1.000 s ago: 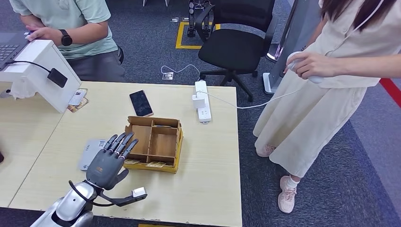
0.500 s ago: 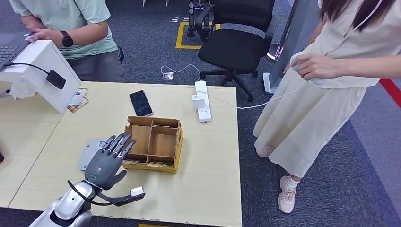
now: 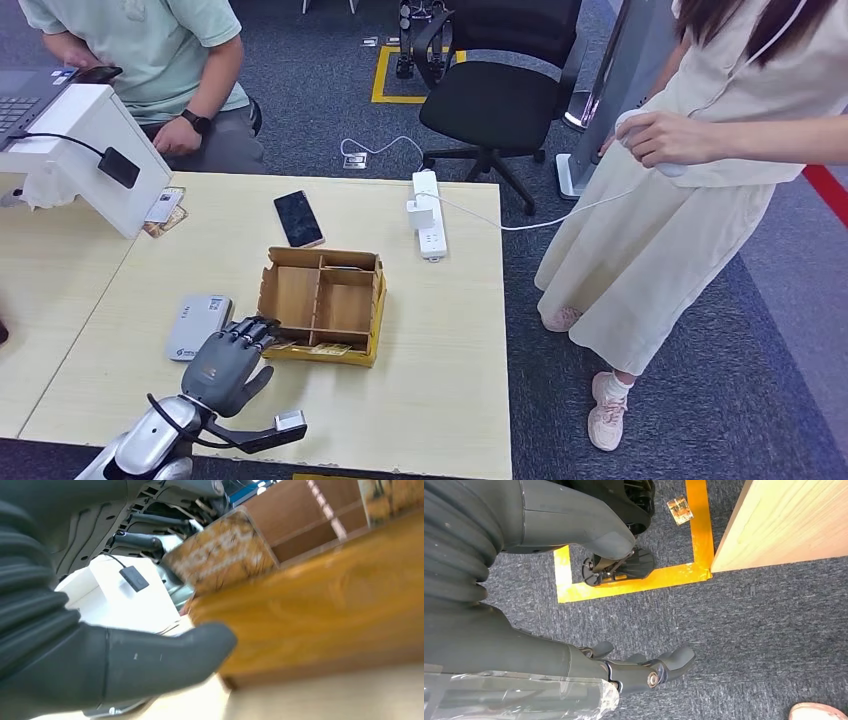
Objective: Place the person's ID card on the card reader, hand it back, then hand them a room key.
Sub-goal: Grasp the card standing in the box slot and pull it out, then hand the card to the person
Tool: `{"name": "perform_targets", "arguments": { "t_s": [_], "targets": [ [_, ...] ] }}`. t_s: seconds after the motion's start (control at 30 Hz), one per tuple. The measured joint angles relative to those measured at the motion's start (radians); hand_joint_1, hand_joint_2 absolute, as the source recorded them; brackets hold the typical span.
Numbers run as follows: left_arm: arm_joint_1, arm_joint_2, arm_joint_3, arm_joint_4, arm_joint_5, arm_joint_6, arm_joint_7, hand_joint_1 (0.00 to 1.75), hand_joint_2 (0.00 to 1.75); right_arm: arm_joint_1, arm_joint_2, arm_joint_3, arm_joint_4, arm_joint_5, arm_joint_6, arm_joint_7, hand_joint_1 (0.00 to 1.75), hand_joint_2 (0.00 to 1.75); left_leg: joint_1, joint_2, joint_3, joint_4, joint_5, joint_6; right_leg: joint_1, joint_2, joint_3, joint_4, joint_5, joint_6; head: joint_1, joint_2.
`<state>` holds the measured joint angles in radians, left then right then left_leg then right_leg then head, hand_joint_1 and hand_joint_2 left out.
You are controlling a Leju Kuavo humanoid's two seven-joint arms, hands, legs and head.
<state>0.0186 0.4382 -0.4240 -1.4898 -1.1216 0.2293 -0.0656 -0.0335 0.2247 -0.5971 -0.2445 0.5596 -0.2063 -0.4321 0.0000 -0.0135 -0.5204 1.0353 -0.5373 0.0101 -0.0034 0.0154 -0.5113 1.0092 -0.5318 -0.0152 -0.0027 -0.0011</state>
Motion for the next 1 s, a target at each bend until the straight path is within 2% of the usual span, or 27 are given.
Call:
{"name": "perform_targets", "arguments": {
  "t_s": [0.6, 1.0],
  "targets": [
    [-0.003, -0.001, 0.001, -0.01, 0.02, -0.015, -0.017, 1.75, 1.75, 0.0, 0.0, 0.0, 0.0, 0.001, 0.0, 0.0, 0.0, 1.75, 0.0, 0.0, 0.001, 0.0, 0.0, 0.0, 0.0, 0.0, 0.001, 0.0, 0.0, 0.0, 0.0, 0.0],
    [-0.002, 0.002, 0.001, -0.025, -0.027, 0.034, -0.034, 1.75, 1.75, 0.001, 0.0, 0.0, 0.001, 0.017, -0.02, 0.012, 0.0, 1.75, 0.0, 0.0, 0.0, 0.0, 0.0, 0.0, 0.0, 0.0, 0.0, 0.0, 0.0, 0.0, 0.0, 0.0]
  ]
}}
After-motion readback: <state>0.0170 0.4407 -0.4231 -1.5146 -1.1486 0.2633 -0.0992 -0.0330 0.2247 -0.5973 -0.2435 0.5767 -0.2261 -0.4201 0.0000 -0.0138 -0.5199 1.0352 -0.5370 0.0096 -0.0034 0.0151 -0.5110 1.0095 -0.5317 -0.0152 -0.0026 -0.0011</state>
